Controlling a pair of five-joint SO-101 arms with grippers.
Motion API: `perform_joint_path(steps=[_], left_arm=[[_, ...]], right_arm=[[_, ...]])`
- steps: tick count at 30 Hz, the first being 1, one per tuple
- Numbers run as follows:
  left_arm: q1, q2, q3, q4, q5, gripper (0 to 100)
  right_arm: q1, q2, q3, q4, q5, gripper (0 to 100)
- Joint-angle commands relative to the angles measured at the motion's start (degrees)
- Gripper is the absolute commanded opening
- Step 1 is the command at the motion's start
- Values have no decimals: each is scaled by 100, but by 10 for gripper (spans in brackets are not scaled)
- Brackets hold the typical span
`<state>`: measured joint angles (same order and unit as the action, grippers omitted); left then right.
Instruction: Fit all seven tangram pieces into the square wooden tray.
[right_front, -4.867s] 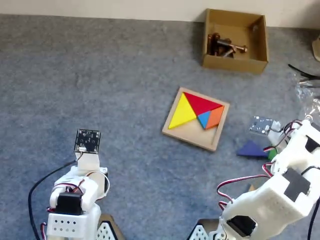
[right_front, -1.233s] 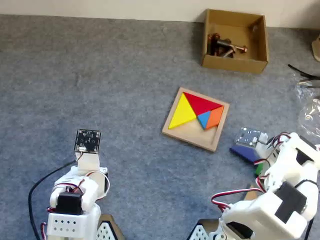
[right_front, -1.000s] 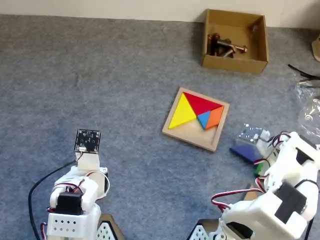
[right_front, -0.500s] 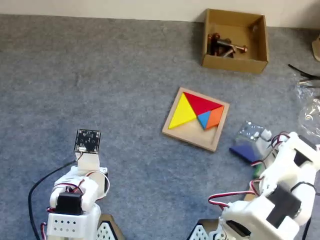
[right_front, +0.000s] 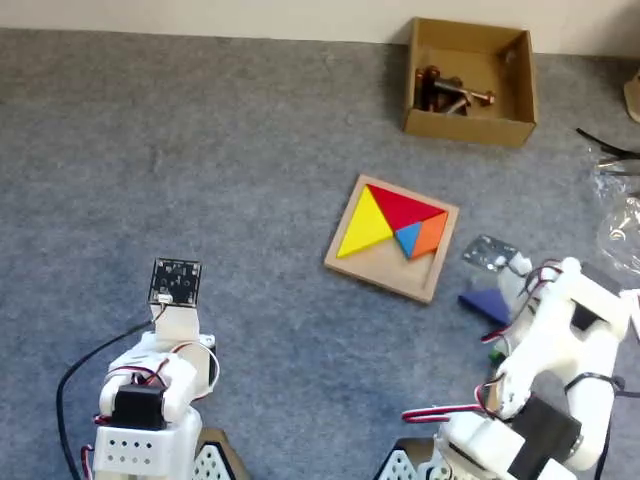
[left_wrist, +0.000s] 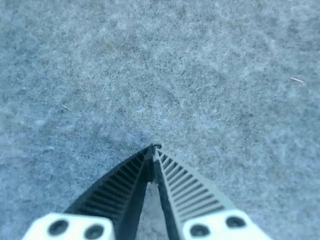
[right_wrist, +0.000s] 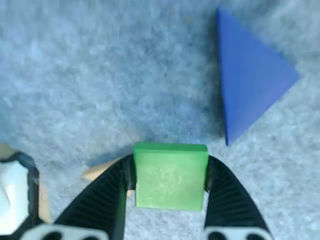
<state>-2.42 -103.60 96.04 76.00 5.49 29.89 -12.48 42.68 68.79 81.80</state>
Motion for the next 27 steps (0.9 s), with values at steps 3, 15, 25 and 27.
perform_joint_path(steps=[3,15,25,27], left_arm=[[92,-40,110,-9,44,5],[92,-40,110,-9,44,5],[92,-40,110,-9,44,5],[92,-40,110,-9,44,5]], right_arm=[[-857,-321,-66,84,-976,87],[-2923,-268,-1130,66,-3903,91],[-4101,171,-1895,40,-5169,91],[-4110,532,-2185,40,-5284,91]])
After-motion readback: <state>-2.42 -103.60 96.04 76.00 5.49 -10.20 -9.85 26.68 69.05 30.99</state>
